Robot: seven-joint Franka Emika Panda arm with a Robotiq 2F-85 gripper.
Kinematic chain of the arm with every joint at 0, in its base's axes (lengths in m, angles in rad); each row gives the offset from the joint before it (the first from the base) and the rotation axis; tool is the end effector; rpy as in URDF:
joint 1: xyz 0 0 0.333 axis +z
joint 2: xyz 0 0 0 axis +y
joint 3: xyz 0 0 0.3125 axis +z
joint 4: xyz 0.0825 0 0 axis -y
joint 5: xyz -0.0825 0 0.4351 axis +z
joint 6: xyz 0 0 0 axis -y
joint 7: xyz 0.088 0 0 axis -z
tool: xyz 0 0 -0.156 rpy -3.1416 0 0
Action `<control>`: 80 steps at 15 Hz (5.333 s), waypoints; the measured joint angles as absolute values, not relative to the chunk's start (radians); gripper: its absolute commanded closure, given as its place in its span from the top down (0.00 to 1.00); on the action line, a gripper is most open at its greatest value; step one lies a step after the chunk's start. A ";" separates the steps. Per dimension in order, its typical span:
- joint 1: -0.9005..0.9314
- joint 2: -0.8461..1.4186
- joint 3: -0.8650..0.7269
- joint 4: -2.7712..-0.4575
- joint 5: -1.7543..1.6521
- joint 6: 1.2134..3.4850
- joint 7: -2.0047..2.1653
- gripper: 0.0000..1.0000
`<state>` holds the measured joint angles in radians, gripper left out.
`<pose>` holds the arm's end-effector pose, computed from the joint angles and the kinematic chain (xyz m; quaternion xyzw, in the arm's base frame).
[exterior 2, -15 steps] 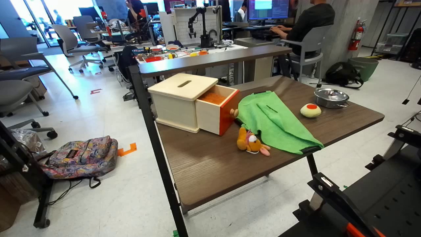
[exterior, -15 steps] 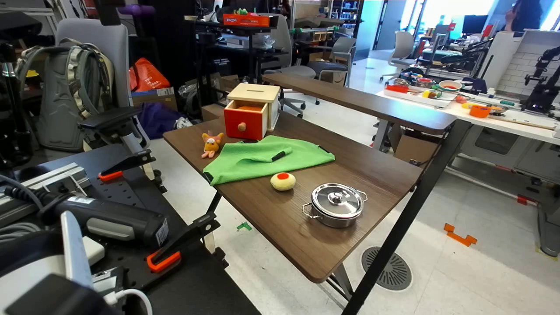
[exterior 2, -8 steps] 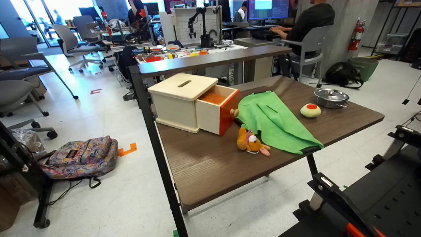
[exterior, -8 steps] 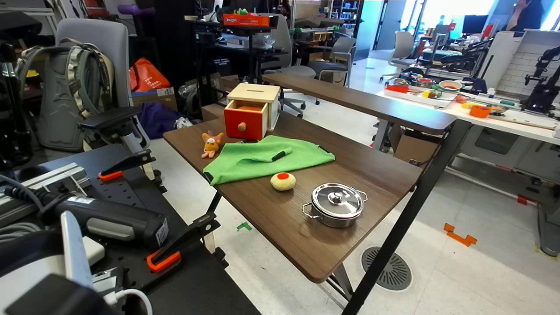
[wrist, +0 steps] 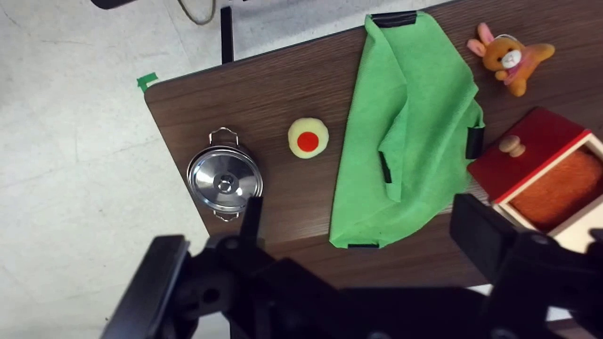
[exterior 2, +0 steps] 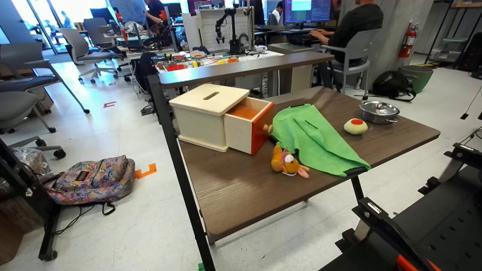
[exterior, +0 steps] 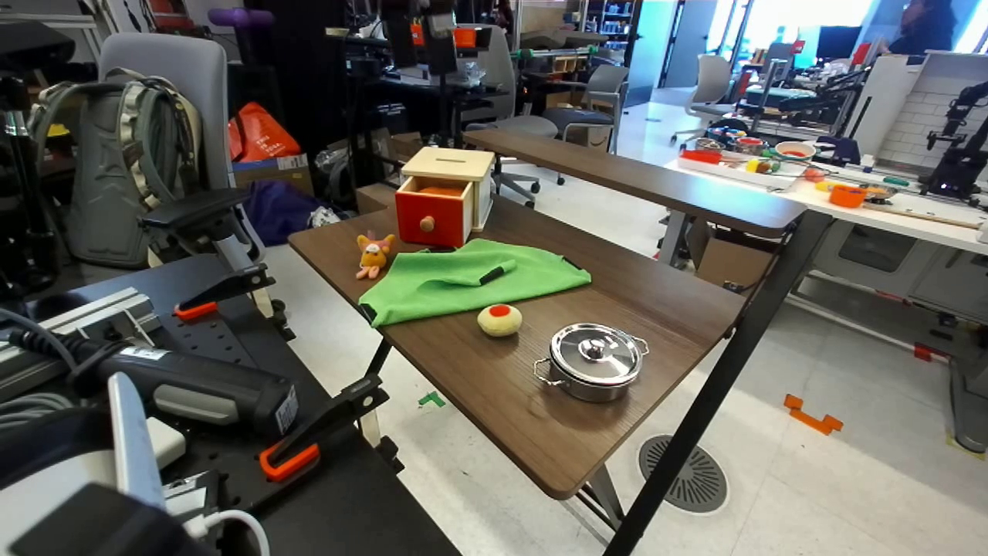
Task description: Remove the lid from the pot
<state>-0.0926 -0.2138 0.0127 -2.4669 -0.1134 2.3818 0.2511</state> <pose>0.5095 -0.0460 0.3024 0.9890 -0.1262 0.0676 0.0373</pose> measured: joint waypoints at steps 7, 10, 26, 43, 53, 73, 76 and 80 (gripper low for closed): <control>-0.117 0.179 -0.085 -2.238 -0.105 2.382 0.250 1.00; -0.117 0.305 -0.103 -2.142 -0.067 2.388 0.250 1.00; -0.128 0.651 -0.189 -1.883 0.003 2.435 0.258 1.00; -0.144 0.706 -0.192 -1.826 0.003 2.436 0.258 0.05; -0.152 0.668 -0.188 -1.835 0.010 2.436 0.228 0.05; -0.139 0.813 -0.098 -1.504 0.048 2.285 0.229 0.05; -0.135 0.898 -0.098 -1.422 0.048 2.261 0.255 0.05; -0.128 0.994 -0.098 -1.316 0.048 2.233 0.289 0.05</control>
